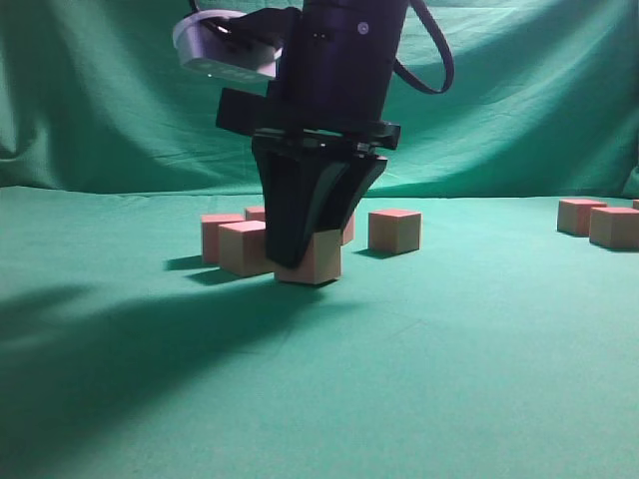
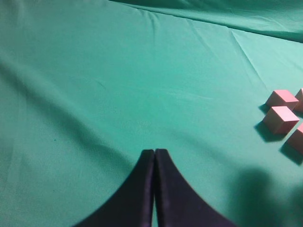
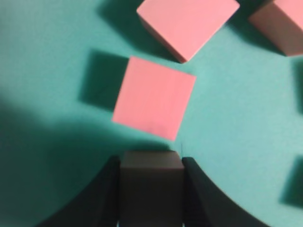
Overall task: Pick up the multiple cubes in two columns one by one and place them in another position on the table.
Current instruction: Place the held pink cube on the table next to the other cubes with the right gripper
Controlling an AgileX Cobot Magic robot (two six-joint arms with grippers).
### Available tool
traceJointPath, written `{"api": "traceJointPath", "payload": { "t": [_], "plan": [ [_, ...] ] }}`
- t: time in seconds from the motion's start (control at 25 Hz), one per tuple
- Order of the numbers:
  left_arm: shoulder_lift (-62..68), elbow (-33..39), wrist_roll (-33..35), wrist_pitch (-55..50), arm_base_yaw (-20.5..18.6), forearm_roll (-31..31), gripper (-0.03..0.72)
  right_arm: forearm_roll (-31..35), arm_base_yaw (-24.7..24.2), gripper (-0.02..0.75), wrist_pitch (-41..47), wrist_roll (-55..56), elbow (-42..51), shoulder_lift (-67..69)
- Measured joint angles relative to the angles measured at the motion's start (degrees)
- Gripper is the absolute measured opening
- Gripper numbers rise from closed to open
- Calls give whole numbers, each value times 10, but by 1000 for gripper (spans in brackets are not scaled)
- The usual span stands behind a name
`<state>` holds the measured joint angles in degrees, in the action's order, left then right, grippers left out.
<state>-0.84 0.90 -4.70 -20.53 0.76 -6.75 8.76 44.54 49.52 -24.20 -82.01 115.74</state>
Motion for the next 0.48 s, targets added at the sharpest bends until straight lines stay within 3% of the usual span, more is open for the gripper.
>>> {"api": "traceJointPath", "payload": {
  "t": [0.48],
  "plan": [
    [0, 0, 0, 0, 0, 0, 0, 4, 0, 271, -12, -5, -2, 5]
  ]
}}
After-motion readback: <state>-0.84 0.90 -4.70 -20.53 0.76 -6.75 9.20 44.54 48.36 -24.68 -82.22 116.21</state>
